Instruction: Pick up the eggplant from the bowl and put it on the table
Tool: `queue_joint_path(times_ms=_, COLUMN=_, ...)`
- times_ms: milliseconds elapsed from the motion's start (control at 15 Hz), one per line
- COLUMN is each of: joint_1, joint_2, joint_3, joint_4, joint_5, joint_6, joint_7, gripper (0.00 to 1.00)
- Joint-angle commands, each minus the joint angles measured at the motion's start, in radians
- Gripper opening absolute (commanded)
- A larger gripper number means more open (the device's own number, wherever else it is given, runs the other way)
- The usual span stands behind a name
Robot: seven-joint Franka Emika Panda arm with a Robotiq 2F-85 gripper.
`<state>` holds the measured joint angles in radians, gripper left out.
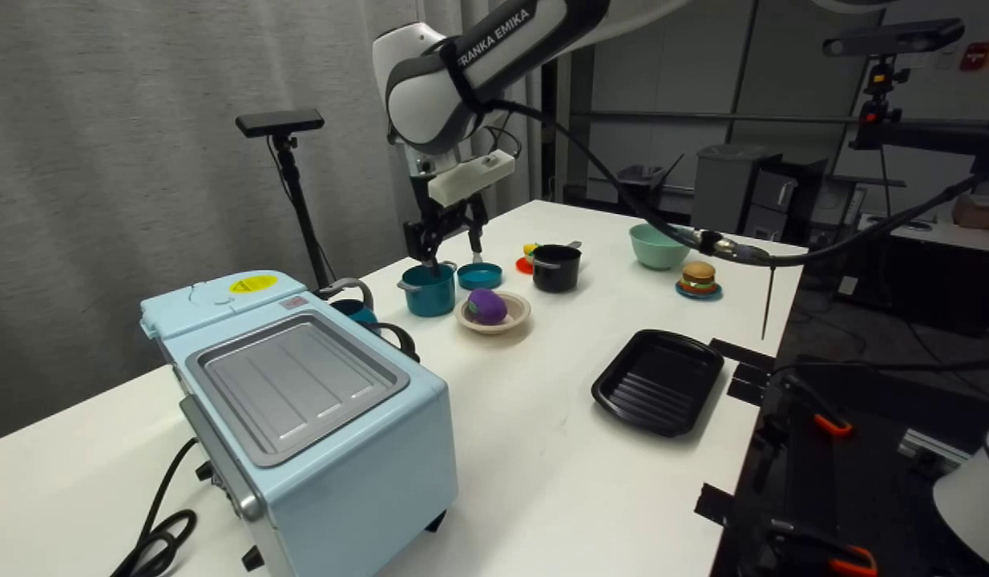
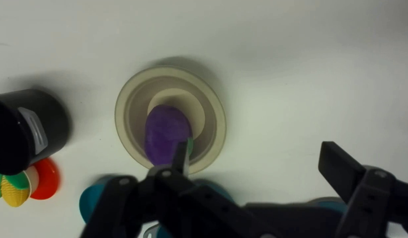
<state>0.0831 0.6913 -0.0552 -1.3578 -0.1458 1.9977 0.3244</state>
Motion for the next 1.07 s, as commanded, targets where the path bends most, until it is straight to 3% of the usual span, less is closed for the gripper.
queue_joint_path(times_ms=0, joint_1=0.006, joint_2=0.047, joint_3=-0.035, joint_4=0.014, joint_5=-0.007, joint_6=0.019, joint_7=0.040, gripper=1.00)
queue_joint_path(times_ms=1000, joint_1=-0.009, joint_2=0.331, joint_3=-0.150, joint_4=0.296, joint_5=-0.023, joint_6=-0.049, joint_7=0.195, gripper=1.00)
